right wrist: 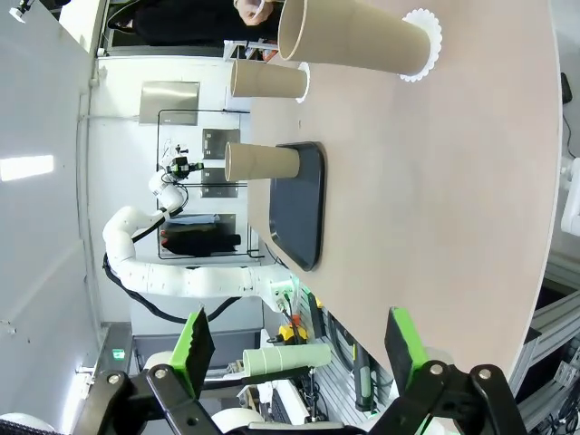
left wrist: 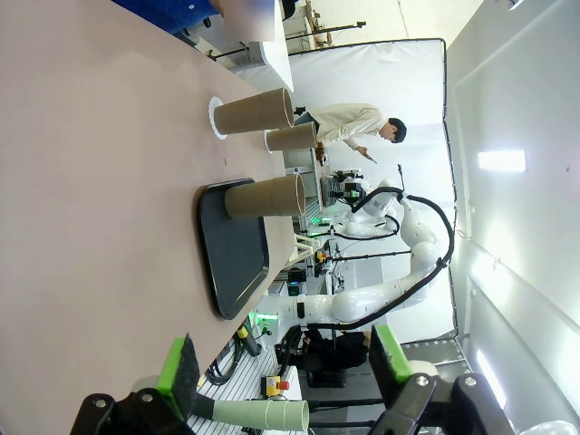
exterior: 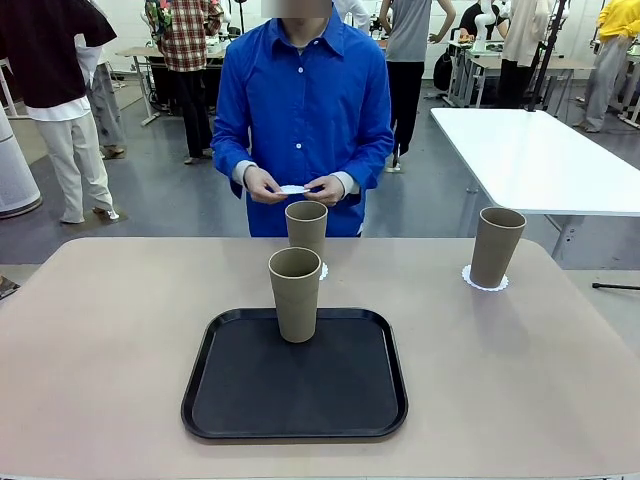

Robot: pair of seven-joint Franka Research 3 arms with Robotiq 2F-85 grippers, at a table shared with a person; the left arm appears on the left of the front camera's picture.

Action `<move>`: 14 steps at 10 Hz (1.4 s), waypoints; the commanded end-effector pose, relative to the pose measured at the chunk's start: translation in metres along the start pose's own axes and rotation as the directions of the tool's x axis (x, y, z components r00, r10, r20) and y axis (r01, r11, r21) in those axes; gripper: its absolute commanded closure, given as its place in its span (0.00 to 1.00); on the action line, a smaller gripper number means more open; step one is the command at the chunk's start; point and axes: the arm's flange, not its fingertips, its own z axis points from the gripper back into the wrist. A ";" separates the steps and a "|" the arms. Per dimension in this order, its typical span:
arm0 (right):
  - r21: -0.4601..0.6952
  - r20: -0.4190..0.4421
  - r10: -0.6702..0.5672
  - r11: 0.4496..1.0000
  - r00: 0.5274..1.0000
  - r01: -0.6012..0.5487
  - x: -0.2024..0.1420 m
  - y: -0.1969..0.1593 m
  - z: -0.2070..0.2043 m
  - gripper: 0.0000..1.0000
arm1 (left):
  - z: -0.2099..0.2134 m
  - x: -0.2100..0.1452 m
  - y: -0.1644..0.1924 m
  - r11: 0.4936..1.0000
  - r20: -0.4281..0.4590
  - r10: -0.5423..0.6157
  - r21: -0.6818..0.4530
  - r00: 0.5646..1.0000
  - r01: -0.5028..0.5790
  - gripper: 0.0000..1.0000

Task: Place coasters on the table and set cups on them.
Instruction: Take one Reusable plastic cup from the Flat Tray and place it on a coaster set by the human.

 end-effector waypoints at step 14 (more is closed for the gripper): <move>0.000 0.002 -0.009 1.000 1.000 0.009 -0.001 0.000 0.000 0.00 | 0.001 0.001 -0.003 1.000 0.011 0.002 -0.008 1.000 -0.002 0.00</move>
